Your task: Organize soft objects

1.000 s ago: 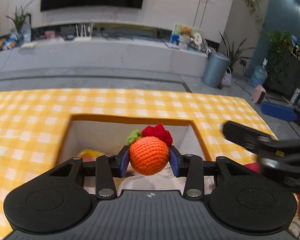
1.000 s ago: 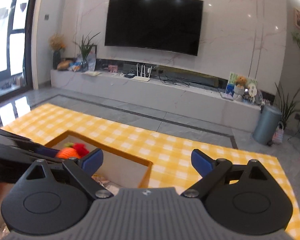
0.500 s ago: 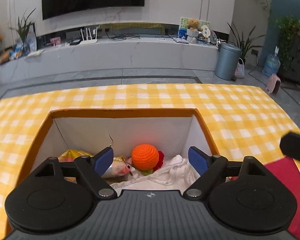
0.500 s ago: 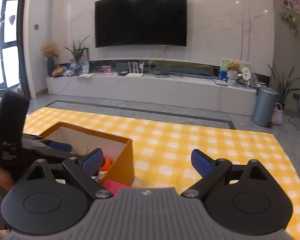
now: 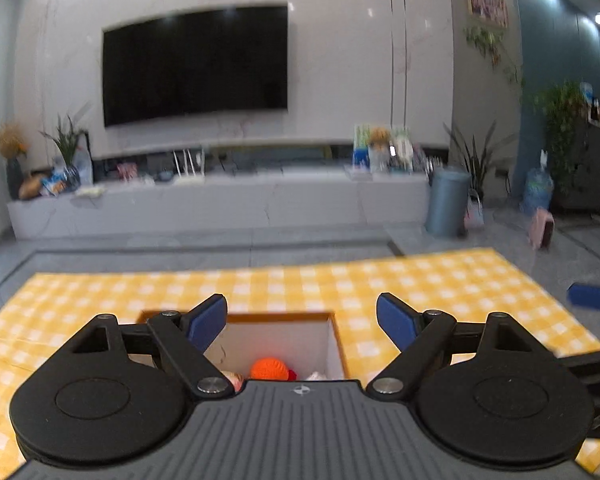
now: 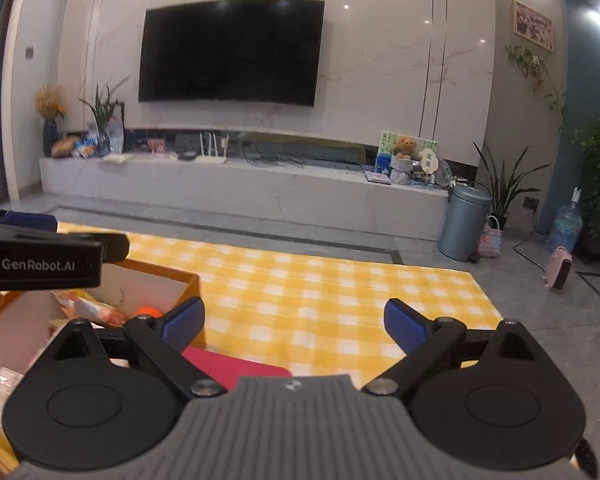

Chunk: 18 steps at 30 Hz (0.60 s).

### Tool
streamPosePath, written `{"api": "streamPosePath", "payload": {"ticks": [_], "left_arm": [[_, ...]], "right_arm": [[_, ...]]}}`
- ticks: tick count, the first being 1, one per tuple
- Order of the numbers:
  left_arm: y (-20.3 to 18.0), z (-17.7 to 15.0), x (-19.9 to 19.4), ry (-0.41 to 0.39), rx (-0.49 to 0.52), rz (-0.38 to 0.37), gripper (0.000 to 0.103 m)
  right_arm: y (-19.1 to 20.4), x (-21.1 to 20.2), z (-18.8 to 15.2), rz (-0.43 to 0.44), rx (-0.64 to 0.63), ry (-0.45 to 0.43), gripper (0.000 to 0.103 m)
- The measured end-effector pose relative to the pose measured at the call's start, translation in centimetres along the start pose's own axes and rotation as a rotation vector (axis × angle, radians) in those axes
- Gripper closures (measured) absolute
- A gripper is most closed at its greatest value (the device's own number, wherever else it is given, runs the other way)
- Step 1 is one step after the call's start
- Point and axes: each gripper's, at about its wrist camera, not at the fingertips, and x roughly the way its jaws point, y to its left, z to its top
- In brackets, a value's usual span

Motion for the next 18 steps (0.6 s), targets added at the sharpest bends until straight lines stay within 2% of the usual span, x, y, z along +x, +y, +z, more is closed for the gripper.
{"api": "streamPosePath", "payload": {"ticks": [2, 6, 11, 14, 18], "left_arm": [[-0.9, -0.1, -0.6, -0.029, 0.013, 0.004, 0.004], [-1.5, -0.6, -0.9, -0.035, -0.002, -0.036, 0.004], [-2.1, -0.9, -0.6, -0.063, 0.027, -0.048, 0.004], [-2.1, -1.1, -0.6, -0.067, 0.011, -0.056, 0.004], [-1.9, -1.7, -0.7, -0.082, 0.008, -0.024, 0.004]], "right_arm": [[0.2, -0.4, -0.2, 0.023, -0.015, -0.018, 0.007], [0.4, -0.7, -0.2, 0.045, -0.015, -0.041, 0.007], [0.5, -0.7, -0.5, 0.088, -0.024, -0.053, 0.007], [0.6, -0.7, -0.5, 0.101, -0.024, -0.065, 0.007], [0.6, -0.6, -0.5, 0.128, -0.008, -0.075, 0.007]]}}
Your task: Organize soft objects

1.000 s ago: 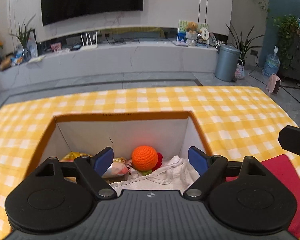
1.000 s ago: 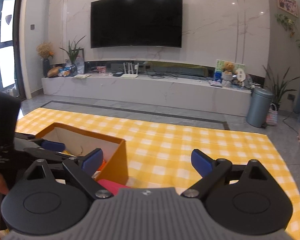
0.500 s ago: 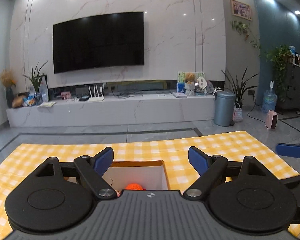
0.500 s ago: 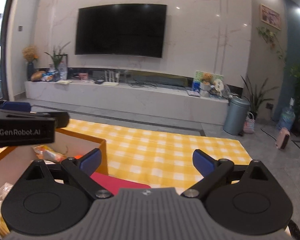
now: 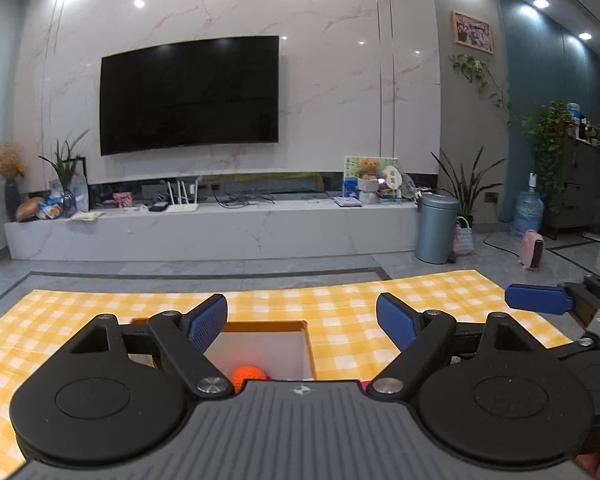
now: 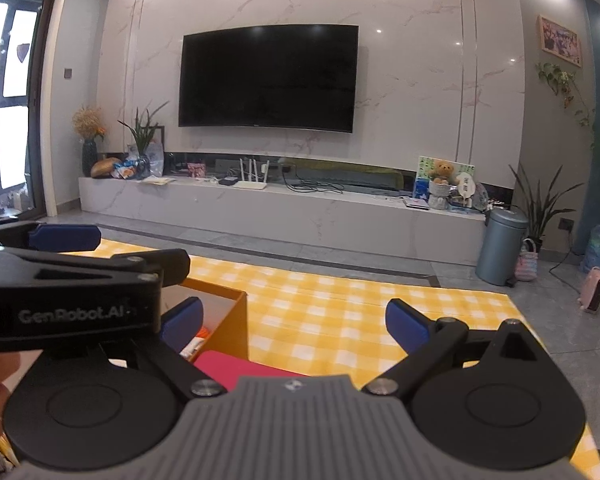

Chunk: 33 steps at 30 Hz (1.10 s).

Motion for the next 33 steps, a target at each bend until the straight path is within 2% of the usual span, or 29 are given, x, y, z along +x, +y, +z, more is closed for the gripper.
{"api": "streamPosePath", "payload": {"ticks": [5, 33], "left_arm": [[-0.2, -0.4, 0.0, -0.025, 0.019, 0.031, 0.004], [0.1, -1.5, 0.9, 0.036, 0.006, 0.056, 0.004]], "right_arm": [[0.2, 0.2, -0.2, 0.045, 0.022, 0.002, 0.007], [0.9, 1.8, -1.5, 0.039, 0.012, 0.058, 0.006]]}}
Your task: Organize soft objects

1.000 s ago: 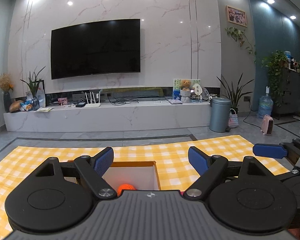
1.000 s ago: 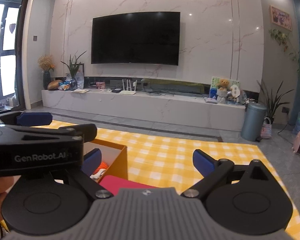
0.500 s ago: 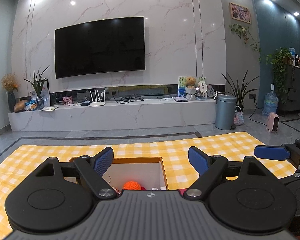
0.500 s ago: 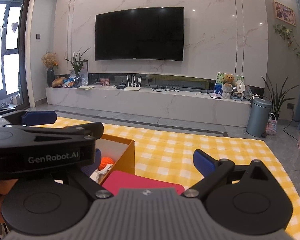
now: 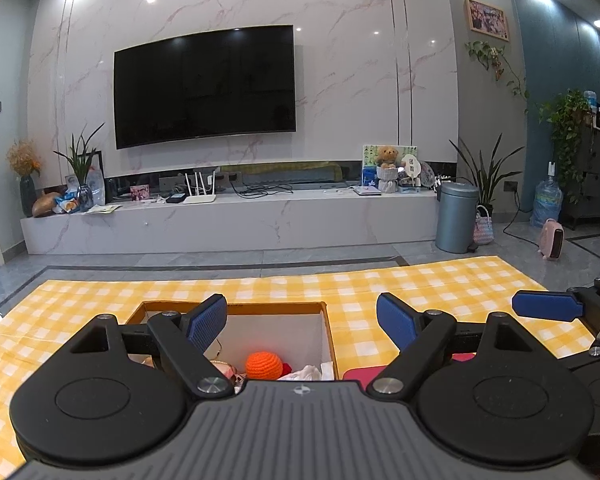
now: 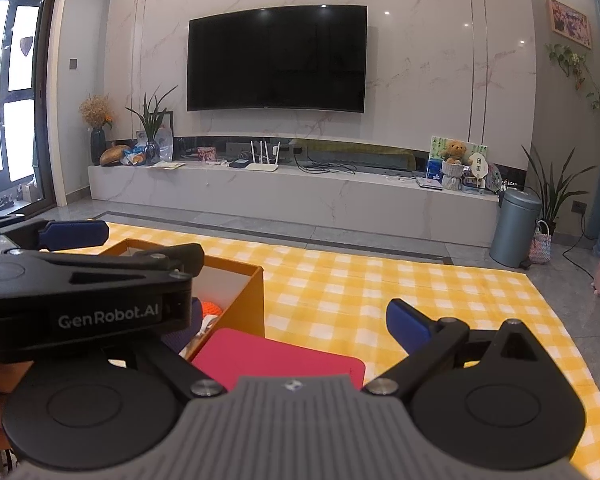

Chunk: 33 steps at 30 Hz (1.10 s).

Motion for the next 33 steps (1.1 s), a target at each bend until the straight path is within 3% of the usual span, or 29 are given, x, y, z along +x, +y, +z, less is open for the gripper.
{"api": "streamPosePath", "payload": {"ticks": [33], "left_arm": [[0.24, -0.02, 0.20, 0.015, 0.017, 0.029, 0.004]], "right_arm": [[0.21, 0.32, -0.54, -0.004, -0.013, 0.021, 0.006]]}}
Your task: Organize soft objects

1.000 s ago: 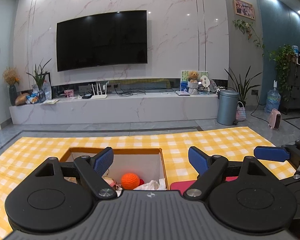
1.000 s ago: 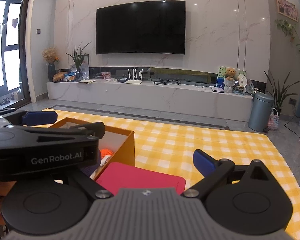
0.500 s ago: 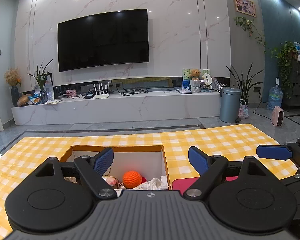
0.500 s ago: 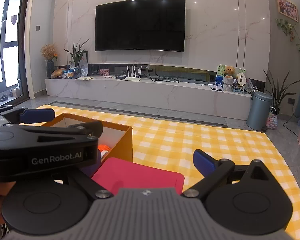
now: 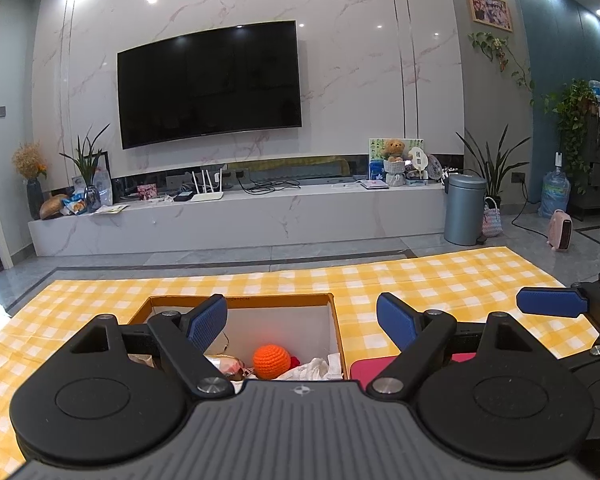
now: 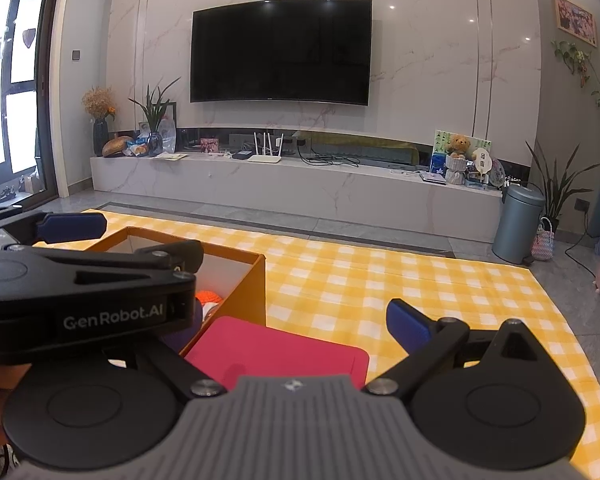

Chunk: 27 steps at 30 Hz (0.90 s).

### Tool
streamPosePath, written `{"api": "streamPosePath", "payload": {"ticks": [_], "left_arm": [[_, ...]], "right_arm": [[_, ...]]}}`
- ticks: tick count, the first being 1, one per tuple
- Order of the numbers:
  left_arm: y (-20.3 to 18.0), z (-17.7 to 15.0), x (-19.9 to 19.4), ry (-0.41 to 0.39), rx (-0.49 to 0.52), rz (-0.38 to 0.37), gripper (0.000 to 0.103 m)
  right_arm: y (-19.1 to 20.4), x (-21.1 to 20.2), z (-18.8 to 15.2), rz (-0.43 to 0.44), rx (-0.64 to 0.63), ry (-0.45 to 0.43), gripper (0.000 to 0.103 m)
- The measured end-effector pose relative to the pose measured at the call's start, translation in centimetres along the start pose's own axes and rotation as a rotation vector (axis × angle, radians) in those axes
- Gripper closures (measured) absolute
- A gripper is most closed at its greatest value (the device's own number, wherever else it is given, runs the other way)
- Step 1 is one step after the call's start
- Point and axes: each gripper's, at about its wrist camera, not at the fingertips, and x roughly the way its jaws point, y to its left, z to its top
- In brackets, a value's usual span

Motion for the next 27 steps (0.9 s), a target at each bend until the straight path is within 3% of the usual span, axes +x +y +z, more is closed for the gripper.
{"api": "streamPosePath", "payload": {"ticks": [27], "left_arm": [[0.30, -0.24, 0.56, 0.028, 0.018, 0.012, 0.004]], "right_arm": [[0.03, 0.65, -0.17, 0.001, -0.004, 0.033, 0.006]]}}
